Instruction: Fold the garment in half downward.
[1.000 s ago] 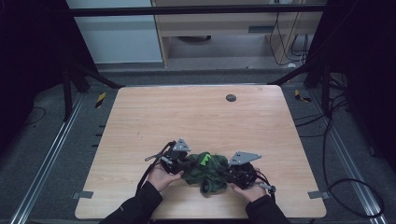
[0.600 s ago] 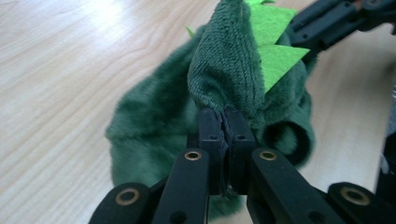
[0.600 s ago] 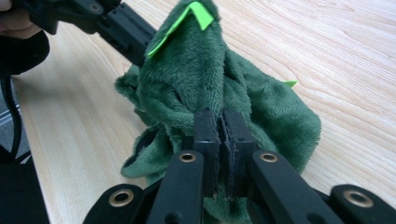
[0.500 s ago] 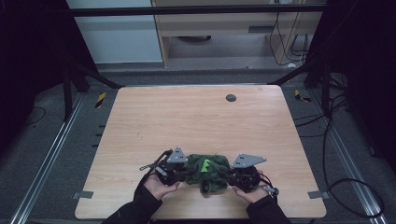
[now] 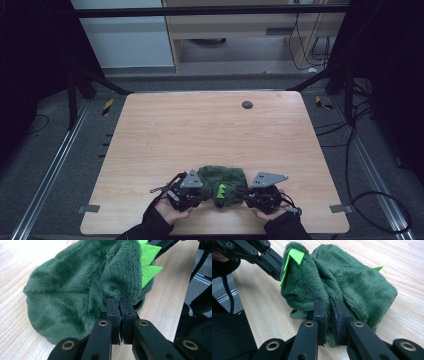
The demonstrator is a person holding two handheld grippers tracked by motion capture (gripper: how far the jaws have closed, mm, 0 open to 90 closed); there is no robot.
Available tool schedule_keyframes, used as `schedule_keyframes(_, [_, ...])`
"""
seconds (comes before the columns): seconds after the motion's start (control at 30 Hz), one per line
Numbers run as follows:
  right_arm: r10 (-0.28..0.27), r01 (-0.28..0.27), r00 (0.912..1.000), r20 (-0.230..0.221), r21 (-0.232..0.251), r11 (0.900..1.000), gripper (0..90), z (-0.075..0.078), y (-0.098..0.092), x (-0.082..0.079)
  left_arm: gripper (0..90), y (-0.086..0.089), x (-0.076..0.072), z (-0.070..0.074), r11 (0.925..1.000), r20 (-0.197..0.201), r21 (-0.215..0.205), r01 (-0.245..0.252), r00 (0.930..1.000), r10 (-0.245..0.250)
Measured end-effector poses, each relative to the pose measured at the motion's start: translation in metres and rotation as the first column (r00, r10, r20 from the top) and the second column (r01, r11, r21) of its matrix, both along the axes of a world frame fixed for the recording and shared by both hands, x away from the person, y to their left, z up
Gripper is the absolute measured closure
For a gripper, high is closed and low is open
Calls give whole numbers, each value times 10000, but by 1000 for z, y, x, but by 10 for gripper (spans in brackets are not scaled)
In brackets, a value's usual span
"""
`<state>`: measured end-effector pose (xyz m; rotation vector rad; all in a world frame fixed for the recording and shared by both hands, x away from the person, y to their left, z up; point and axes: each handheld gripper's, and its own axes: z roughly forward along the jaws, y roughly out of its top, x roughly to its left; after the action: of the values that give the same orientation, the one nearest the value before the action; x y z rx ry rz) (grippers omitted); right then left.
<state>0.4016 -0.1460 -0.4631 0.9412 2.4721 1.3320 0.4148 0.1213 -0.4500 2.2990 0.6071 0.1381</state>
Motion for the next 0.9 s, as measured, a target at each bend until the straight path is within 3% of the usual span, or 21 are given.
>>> schedule_keyframes(0.33, [-121, 122, 9999, -22, 270, 9996, 792, 5, -5, -5, 868, 0, -7, -4, 9999, -34, 27, 109, 9999, -109])
schedule_keyframes(0.6, [-618, 602, 9980, 161, 848, 9946, 855, 16, -13, -3, 859, 1, -9, -5, 9999, -70, 57, 147, 9999, -147])
schedule_keyframes(0.9, [-722, 714, 9974, 73, 832, 9940, 900, 11, 7, 15, 833, 6, -12, -2, 9999, -204, 35, 152, 9997, -152])
